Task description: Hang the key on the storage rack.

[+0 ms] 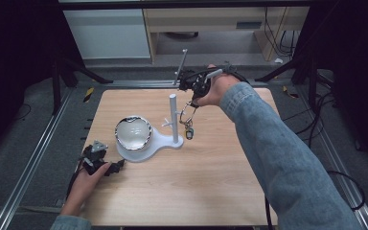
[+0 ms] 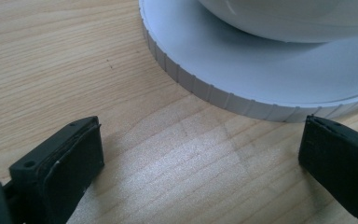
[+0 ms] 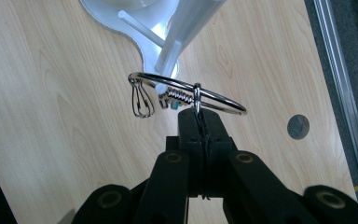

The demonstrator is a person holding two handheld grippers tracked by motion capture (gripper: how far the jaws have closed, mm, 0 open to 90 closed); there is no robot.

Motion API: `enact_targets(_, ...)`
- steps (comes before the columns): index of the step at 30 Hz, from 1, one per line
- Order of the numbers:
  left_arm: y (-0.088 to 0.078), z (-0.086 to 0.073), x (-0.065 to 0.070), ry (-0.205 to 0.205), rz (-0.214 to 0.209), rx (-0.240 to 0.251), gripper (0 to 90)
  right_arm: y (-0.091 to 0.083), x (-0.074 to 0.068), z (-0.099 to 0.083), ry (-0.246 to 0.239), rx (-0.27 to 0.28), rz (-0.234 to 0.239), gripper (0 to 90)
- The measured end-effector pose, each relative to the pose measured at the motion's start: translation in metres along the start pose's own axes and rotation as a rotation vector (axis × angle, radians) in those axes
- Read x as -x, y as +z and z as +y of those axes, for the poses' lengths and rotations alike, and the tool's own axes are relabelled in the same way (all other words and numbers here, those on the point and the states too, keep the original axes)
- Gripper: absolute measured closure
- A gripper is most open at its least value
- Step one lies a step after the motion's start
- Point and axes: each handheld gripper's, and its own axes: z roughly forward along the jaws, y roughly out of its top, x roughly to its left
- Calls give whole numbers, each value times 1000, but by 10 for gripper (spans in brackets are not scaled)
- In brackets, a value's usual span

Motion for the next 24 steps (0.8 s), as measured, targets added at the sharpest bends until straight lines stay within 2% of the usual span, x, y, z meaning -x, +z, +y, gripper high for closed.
enact_targets(17, 0, 0, 0, 2, -1, 0, 0, 20, -1, 20, -14, -17, 32, 892)
enact_targets(24, 0, 0, 0, 2, -1, 1, 0, 27, 4, 23, -11, -24, 44, 892)
